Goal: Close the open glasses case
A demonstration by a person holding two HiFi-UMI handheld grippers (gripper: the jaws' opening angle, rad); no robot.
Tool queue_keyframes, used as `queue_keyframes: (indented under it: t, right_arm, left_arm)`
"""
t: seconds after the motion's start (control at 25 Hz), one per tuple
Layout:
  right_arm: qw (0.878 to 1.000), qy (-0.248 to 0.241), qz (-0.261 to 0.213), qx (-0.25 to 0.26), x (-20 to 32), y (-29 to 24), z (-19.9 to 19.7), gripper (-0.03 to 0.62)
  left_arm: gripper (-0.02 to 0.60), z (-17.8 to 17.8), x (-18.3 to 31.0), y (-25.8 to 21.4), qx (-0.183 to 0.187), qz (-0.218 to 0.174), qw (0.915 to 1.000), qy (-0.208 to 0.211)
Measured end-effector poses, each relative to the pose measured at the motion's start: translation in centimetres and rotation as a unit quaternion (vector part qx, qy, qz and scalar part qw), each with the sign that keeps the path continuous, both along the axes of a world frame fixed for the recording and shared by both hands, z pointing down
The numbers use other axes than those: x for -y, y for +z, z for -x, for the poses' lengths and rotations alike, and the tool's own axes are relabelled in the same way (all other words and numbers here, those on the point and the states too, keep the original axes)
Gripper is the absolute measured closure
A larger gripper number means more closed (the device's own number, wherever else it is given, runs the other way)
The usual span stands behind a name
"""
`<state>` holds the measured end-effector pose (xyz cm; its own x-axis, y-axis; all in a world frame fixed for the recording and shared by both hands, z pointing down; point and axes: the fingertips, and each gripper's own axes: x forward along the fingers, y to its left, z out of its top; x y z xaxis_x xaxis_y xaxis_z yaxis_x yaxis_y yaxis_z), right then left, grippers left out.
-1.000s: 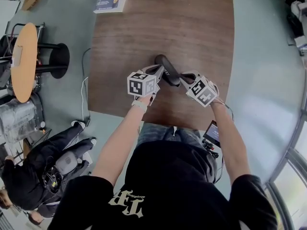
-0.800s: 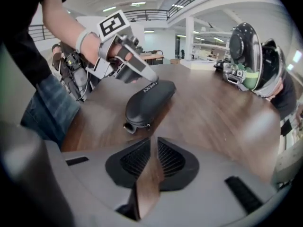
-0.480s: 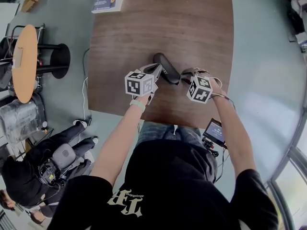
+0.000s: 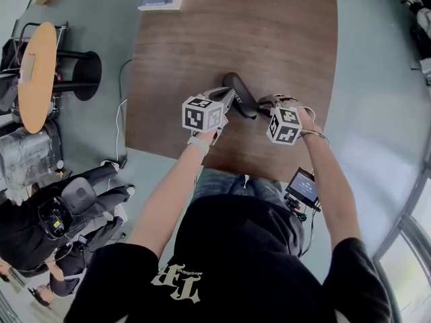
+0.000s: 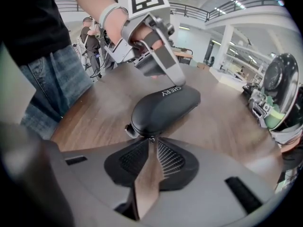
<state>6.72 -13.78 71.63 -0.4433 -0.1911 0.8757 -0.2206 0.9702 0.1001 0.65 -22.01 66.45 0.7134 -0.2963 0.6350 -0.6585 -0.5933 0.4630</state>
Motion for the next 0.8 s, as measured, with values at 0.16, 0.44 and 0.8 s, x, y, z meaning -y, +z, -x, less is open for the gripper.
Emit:
queue_keyframes:
  t: [0.16, 0.44, 0.8]
  right_arm:
    - [1.0, 0.002, -0.001, 0.001, 0.2, 0.4, 0.3, 0.58]
    - [1.0, 0.029, -0.009, 0.008, -0.5, -0.1, -0.2, 0.6]
    - [0.998, 0.06, -0.015, 0.007, -1.4, 0.1, -1.0, 0.605]
  left_arm:
    - [0.577, 0.2, 0.4, 0.4, 0.0, 0.0, 1.0, -0.002]
    - [0.577, 0.2, -0.4, 0.1, 0.0, -0.002, 1.0, -0.006]
    - [0.577, -0.4, -0.7, 0.5, 0.008, -0.005, 0.9998, -0.016]
